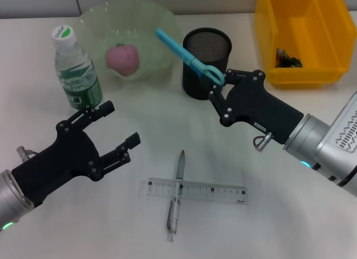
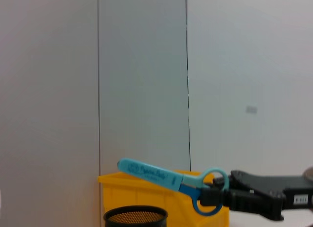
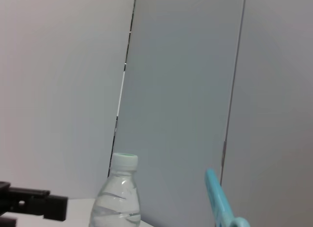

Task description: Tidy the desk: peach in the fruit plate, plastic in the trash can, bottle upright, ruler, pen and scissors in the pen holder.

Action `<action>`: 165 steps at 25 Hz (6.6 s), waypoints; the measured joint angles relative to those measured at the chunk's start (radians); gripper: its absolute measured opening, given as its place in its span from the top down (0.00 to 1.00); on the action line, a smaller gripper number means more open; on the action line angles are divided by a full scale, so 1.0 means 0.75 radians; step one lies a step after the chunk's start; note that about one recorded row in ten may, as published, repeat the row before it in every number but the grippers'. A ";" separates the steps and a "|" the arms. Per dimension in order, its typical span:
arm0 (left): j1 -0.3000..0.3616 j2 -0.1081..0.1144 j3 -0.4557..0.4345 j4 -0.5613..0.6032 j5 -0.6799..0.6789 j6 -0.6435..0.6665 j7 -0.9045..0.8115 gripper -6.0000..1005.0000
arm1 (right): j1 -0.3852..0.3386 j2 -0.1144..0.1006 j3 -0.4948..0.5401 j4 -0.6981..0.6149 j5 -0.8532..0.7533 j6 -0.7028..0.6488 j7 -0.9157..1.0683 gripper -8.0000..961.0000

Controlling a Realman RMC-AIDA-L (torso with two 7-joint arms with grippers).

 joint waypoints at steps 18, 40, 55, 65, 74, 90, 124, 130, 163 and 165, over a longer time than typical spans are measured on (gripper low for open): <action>-0.012 -0.002 -0.001 0.008 -0.010 -0.020 0.040 0.21 | -0.052 -0.007 0.021 -0.025 0.010 -0.021 0.042 0.91; -0.036 -0.004 0.005 0.001 -0.009 -0.032 0.029 0.21 | -0.237 -0.017 -0.025 -0.679 -0.140 -0.195 0.859 0.91; -0.030 -0.002 0.005 0.001 -0.001 -0.035 0.036 0.21 | -0.096 -0.070 -0.188 -1.696 -0.713 -0.338 2.115 0.91; -0.035 -0.002 0.005 0.001 -0.001 -0.050 0.039 0.21 | 0.208 -0.122 -0.370 -1.802 -1.126 -0.381 2.521 0.91; -0.040 -0.006 0.007 -0.016 -0.001 -0.064 0.040 0.21 | 0.374 -0.123 -0.471 -1.799 -1.357 -0.378 2.656 0.91; -0.048 -0.006 0.007 -0.017 -0.002 -0.083 0.032 0.21 | 0.578 -0.102 -0.681 -1.491 -1.499 -0.139 2.715 0.91; -0.058 -0.004 0.020 -0.032 -0.001 -0.097 0.028 0.21 | 0.595 -0.049 -0.687 -1.443 -1.540 -0.002 2.741 0.51; -0.061 -0.004 0.020 -0.032 -0.001 -0.092 0.025 0.21 | 0.522 -0.024 -0.692 -1.543 -1.497 0.015 2.730 0.38; -0.087 0.008 0.157 0.143 0.002 -0.053 -0.253 0.21 | -0.215 -0.092 -0.461 -0.959 0.027 -0.361 1.338 0.26; -0.090 0.008 0.184 0.164 0.002 -0.049 -0.282 0.21 | -0.224 -0.108 -0.459 -0.865 0.012 -0.394 1.254 0.26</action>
